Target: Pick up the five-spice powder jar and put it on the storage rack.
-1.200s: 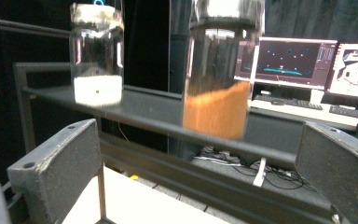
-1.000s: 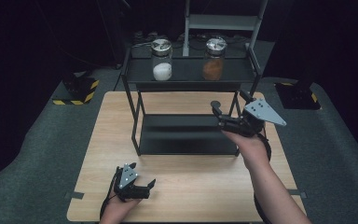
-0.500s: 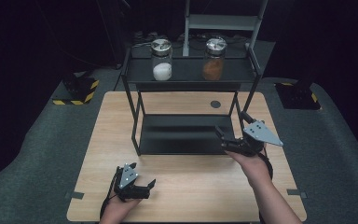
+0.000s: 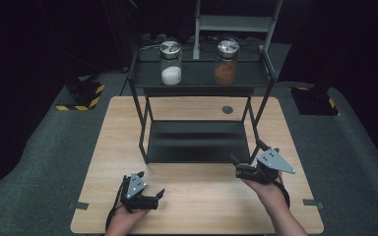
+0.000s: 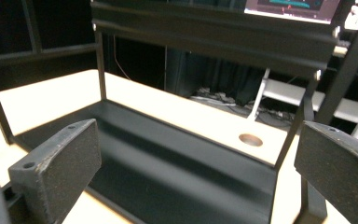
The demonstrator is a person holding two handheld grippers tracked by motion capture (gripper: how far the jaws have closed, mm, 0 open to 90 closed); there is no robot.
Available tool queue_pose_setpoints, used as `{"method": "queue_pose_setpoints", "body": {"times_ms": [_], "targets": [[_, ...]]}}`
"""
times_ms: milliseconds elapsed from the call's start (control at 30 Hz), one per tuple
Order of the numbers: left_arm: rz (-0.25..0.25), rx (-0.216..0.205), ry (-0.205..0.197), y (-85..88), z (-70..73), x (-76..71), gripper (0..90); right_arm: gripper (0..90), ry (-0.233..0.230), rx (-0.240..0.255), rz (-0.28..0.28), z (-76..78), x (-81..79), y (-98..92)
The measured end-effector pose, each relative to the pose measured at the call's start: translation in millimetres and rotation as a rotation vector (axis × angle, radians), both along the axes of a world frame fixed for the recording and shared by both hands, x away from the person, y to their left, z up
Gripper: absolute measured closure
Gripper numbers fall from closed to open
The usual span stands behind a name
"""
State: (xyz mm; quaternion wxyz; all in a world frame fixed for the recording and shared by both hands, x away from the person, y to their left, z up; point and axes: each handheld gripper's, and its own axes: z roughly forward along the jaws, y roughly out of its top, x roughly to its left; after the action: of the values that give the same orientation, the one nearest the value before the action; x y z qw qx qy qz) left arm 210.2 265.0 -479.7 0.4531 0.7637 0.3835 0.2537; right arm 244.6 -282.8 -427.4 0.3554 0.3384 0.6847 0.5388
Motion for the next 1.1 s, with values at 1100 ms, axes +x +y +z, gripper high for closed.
{"method": "queue_pose_setpoints", "body": {"times_ms": [1100], "targets": [[-0.002,0.017,-0.002,-2.3,1.0,0.0,0.8,0.0,0.153,-0.186,-0.084,-58.7,-35.1,-17.0]]}}
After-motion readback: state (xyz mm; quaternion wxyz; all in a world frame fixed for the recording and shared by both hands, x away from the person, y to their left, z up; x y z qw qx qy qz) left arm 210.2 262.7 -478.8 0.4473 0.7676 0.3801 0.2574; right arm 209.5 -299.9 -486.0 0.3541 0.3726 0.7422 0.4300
